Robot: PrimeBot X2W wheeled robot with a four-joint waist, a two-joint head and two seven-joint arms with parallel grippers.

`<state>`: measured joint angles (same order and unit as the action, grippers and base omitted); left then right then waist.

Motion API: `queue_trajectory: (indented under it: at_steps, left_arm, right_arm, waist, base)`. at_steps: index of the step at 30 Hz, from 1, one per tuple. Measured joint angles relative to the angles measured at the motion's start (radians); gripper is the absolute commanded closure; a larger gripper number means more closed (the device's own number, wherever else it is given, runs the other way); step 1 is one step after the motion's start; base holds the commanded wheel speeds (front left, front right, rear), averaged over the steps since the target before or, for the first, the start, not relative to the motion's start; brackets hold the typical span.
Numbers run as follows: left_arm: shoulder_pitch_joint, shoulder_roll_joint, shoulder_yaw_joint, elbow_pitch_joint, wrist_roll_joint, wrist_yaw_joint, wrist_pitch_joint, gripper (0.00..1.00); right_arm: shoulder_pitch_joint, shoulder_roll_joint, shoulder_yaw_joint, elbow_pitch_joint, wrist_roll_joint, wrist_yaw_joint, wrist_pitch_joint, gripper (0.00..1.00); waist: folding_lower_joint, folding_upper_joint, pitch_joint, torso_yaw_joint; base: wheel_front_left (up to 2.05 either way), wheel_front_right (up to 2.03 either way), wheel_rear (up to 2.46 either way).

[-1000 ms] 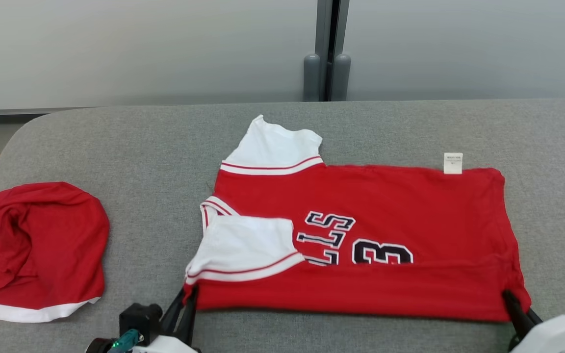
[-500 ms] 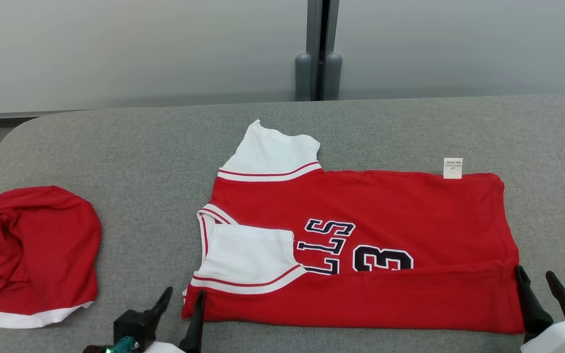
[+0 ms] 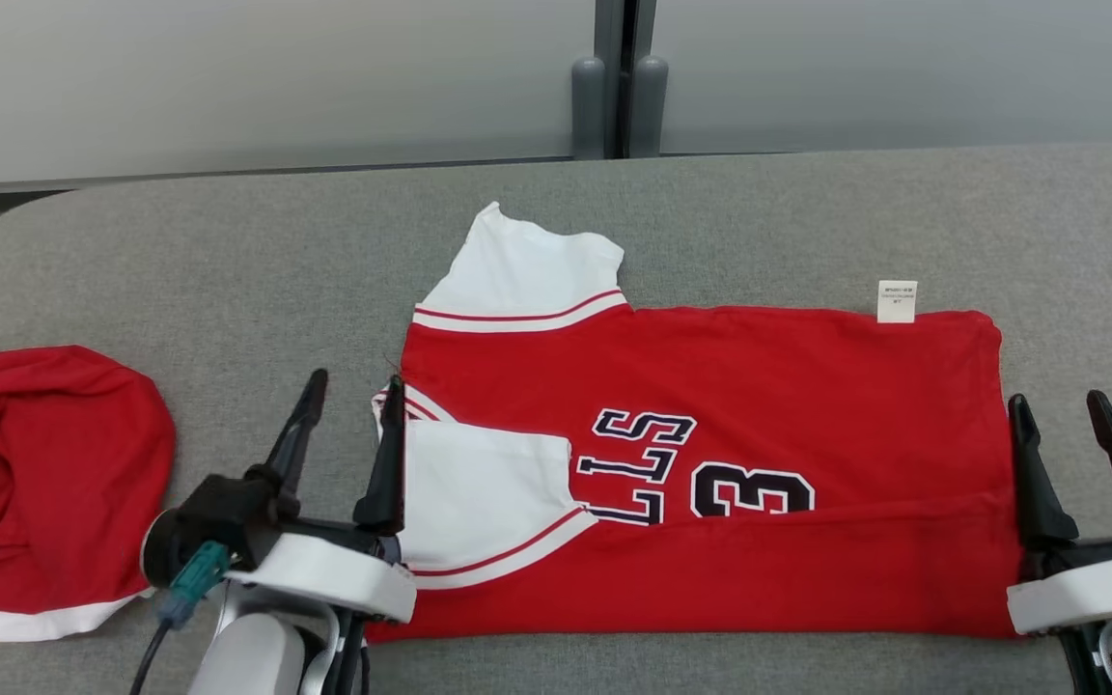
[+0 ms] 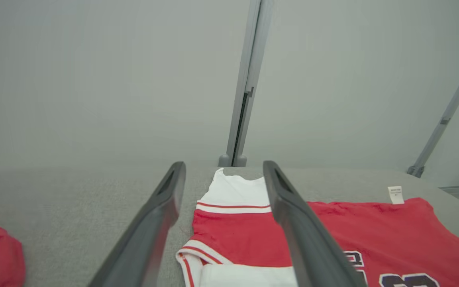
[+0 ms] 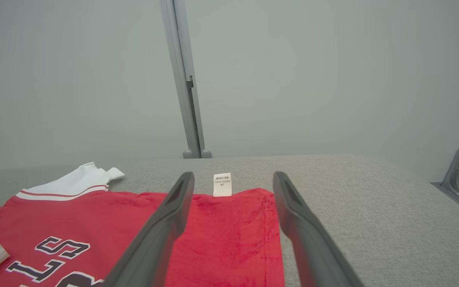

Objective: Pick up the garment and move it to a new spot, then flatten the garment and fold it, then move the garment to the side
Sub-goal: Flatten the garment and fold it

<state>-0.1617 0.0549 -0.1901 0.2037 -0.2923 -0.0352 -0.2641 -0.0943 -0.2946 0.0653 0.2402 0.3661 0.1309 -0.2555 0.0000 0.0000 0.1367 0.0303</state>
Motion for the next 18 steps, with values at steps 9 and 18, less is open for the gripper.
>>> queue_trajectory:
  at_steps: [9, 18]
  left_arm:
    - [-0.360, 0.046, -0.036, 0.295, 0.057, -0.024, 0.098, 0.00]
    - [-0.758, 0.157, -0.092, 0.490, 0.053, -0.087, 0.349, 0.00]
  right_arm:
    - [-0.158, -0.007, 0.033, -0.008, 0.012, 0.000, 0.021, 0.00]
    - [-0.318, -0.035, 0.082, -0.006, 0.023, 0.000, 0.028, 0.00]
  waist:
    - [0.0000, 0.0001, 0.142, -0.039]
    - [0.0000, 0.0000, 0.306, -0.117]
  base:
    - [0.00, 0.00, 0.00]
    - [0.00, 0.00, 0.00]
